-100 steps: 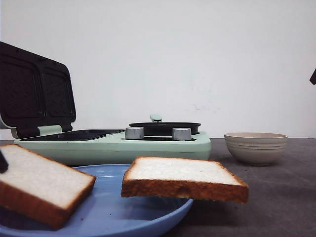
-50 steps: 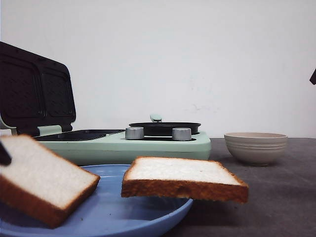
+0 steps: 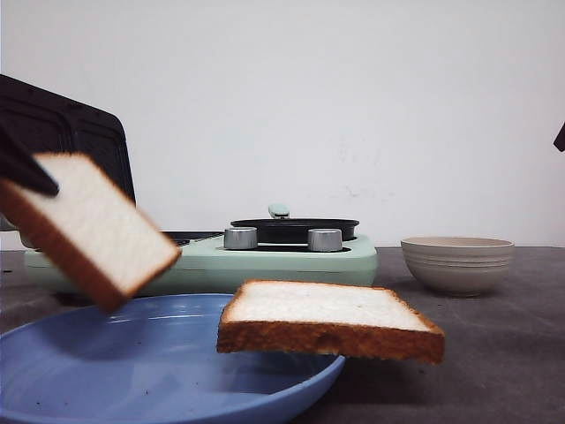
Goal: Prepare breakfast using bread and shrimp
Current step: 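Lift the bread slice with the left gripper toward the sandwich press, then lower the slice onto the far press plate and open the left gripper, then raise the left gripper away from the press, then grasp the remaining bread slice on the blue plate with the right gripper, then carry the slice with the right gripper onto the near press plate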
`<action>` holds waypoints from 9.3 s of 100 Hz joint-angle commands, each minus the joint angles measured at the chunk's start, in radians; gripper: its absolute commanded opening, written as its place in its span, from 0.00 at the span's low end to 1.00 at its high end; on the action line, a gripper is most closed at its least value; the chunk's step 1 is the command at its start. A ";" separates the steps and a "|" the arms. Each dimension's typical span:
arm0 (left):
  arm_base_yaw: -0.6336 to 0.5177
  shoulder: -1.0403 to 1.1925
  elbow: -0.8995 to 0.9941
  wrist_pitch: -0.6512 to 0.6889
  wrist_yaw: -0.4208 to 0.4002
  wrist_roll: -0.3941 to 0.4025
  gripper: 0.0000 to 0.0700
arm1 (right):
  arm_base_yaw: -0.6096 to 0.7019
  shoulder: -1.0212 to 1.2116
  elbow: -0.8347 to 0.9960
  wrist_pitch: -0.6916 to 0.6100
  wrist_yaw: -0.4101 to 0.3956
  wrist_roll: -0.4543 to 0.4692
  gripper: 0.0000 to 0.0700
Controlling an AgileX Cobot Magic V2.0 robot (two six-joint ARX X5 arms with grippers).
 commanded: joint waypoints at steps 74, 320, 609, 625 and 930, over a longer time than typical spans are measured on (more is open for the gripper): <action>0.000 0.393 0.429 0.067 -0.340 0.552 0.00 | 0.003 0.006 0.016 0.006 -0.002 -0.027 0.46; 0.052 1.193 0.971 0.125 -0.393 1.174 0.53 | 0.003 0.006 0.016 0.010 -0.002 -0.038 0.46; 0.188 -0.140 0.256 -0.167 -0.181 0.443 0.55 | 0.319 0.442 -0.320 0.723 -0.243 0.469 0.60; 0.188 -0.144 0.256 -0.169 -0.181 0.443 0.55 | 0.340 0.528 -0.320 0.809 -0.265 0.473 0.60; 0.188 -0.171 0.256 -0.159 -0.261 0.476 0.55 | 0.662 1.432 0.820 0.961 0.072 0.838 0.00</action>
